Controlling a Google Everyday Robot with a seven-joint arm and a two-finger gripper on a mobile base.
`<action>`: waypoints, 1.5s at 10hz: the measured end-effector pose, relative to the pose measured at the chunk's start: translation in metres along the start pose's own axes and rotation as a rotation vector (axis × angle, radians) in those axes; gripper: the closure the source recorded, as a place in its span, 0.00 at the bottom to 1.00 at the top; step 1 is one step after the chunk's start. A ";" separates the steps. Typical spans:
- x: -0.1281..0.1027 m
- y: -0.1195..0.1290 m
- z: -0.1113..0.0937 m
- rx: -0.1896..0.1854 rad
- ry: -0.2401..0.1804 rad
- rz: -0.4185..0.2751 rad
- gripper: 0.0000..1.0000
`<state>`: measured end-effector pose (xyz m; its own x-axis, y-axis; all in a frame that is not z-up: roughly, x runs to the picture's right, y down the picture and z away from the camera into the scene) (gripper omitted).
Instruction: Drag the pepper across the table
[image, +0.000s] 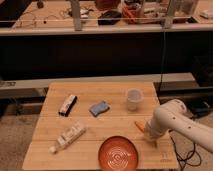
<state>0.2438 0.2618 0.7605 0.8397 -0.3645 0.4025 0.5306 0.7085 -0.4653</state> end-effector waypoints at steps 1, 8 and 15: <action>0.003 0.004 -0.001 0.000 0.002 -0.001 1.00; 0.004 0.003 0.001 -0.011 0.003 -0.022 1.00; 0.003 0.003 0.000 -0.021 0.001 -0.035 1.00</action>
<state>0.2475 0.2631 0.7604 0.8205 -0.3895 0.4183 0.5622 0.6824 -0.4672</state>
